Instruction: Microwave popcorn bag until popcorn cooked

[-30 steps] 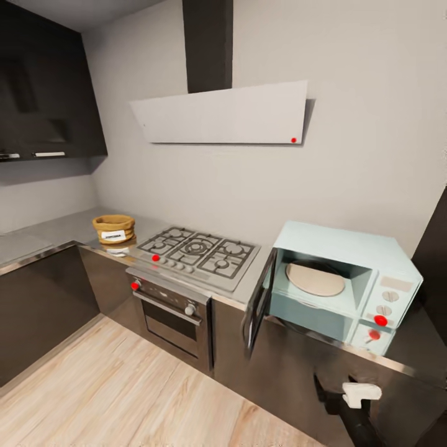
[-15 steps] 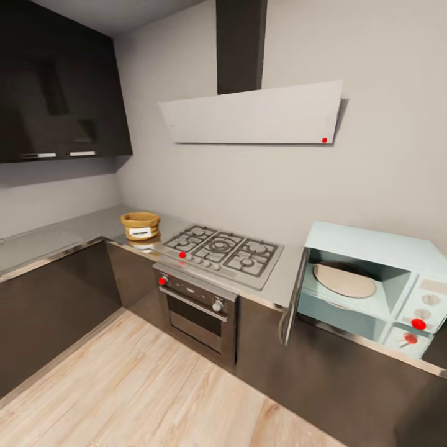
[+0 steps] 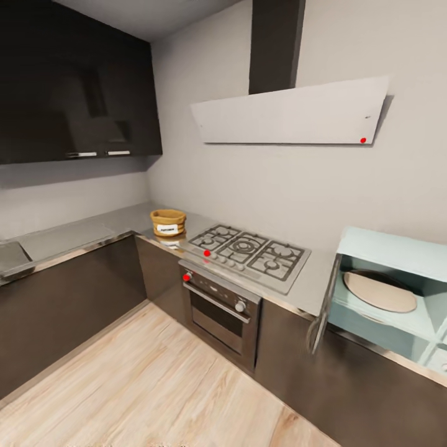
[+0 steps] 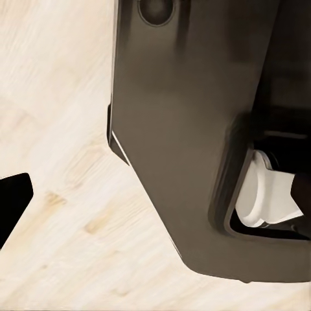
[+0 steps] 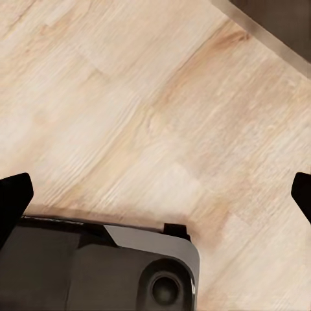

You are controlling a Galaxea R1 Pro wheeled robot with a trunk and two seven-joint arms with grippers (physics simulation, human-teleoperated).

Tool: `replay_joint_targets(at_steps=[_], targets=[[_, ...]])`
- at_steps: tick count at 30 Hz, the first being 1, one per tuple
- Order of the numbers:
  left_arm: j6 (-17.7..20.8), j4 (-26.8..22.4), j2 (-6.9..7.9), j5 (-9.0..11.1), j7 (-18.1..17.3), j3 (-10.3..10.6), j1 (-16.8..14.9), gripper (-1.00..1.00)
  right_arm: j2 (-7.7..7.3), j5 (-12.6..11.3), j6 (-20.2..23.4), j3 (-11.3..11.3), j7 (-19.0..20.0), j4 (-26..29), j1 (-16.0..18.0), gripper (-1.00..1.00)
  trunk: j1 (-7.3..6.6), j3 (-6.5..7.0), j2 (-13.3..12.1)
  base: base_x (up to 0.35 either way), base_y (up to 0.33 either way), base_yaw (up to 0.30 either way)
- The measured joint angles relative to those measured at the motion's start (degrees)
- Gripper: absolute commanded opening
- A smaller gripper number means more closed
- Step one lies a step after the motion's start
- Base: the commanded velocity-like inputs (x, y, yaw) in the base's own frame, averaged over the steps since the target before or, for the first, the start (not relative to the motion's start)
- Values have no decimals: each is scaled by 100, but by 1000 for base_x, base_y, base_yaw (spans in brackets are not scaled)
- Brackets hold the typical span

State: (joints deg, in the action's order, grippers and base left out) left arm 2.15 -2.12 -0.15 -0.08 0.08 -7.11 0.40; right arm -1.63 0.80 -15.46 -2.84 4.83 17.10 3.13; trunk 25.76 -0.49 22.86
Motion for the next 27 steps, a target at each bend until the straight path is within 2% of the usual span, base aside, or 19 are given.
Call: replay_joint_targets(at_steps=[6,11,13,15,17,27], targets=[[0,0,6,5,4,0,0,100,-1,0,0,7,-55,-1,0,100,-1,0,0,59,269,261],[0,7,69,10,8,-8,0,100,-2,-7,2,19,-692,-1,0,100,-1,0,0,79,290,261],[0,8,93,14,8,-20,0,100,-2,-8,-2,18,-813,-1,0,100,-1,0,0,83,291,150],[6,8,118,15,8,-209,0,100,-2,-8,-5,9,-880,-1,0,100,-1,0,0,86,291,34],[8,9,130,16,1,-498,0,100,-2,-8,0,-12,-869,-1,0,100,-1,0,0,126,290,2],[8,9,131,16,0,-518,0,100,-2,0,-13,-9,-872,-1,0,100,-2,0,1,212,247,0]])
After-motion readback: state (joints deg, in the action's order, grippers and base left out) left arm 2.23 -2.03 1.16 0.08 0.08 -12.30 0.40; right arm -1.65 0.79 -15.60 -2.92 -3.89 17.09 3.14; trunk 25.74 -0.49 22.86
